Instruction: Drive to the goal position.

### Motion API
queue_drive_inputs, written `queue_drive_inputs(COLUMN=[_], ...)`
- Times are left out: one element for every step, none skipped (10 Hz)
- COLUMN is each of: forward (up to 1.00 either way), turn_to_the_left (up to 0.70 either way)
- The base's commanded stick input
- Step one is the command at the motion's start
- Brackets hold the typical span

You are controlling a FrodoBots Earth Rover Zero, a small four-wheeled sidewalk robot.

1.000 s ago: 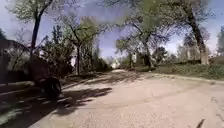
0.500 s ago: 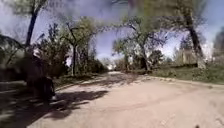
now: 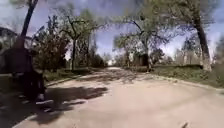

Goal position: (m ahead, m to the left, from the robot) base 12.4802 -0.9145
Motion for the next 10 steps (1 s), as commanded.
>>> queue_drive_inputs(forward=[0.7,0.7,0.7,0.7,0.7,0.7,0.7,0.7,0.7,0.7], turn_to_the_left=[0.0,0.0,0.0,0.0,0.0,0.0,0.0,0.0,0.0,0.0])
